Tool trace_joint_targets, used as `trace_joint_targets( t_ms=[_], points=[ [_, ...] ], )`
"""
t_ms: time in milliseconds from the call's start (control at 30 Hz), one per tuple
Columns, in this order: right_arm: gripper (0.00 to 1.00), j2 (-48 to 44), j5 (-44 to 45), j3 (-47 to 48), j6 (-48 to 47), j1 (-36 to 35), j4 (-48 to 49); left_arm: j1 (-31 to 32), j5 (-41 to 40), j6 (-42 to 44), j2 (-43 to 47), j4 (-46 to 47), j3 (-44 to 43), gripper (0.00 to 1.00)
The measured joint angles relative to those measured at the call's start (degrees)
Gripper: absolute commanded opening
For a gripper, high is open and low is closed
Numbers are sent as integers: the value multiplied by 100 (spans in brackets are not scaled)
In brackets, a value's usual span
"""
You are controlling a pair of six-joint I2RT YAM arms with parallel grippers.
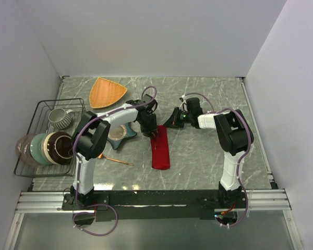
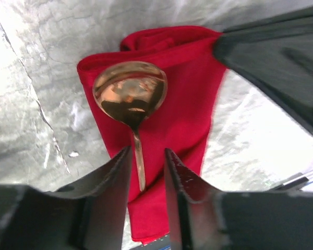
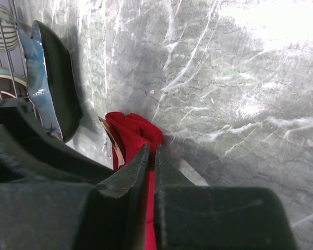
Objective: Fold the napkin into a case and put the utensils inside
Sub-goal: Insert the spoon at the center of the board, then pick up the fork from the center of the board.
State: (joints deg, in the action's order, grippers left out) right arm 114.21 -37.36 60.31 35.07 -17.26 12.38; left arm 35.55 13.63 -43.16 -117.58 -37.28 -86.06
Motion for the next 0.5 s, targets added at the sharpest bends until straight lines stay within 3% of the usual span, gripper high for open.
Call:
trace_joint_targets(
  t_ms=[100,167,200,300,500],
  points=[
    [48,-26,-9,15,-61,0,-94,-28,-2,28,153,0,-66,46],
    [68,-98,-15,52,-177,2,-291,-81,2,98,315,98,-125,56],
    [73,-157,-15,72,-251,9,-380,-125,4,184,457,190,-131,61],
    [81,-352,-15,249,-566,39,-780,-341,17,435,997,463,-109,68],
    [82,-1202,-31,1025,-1794,181,-1786,-1464,293,1023,2743,1250,450,76]
  ],
)
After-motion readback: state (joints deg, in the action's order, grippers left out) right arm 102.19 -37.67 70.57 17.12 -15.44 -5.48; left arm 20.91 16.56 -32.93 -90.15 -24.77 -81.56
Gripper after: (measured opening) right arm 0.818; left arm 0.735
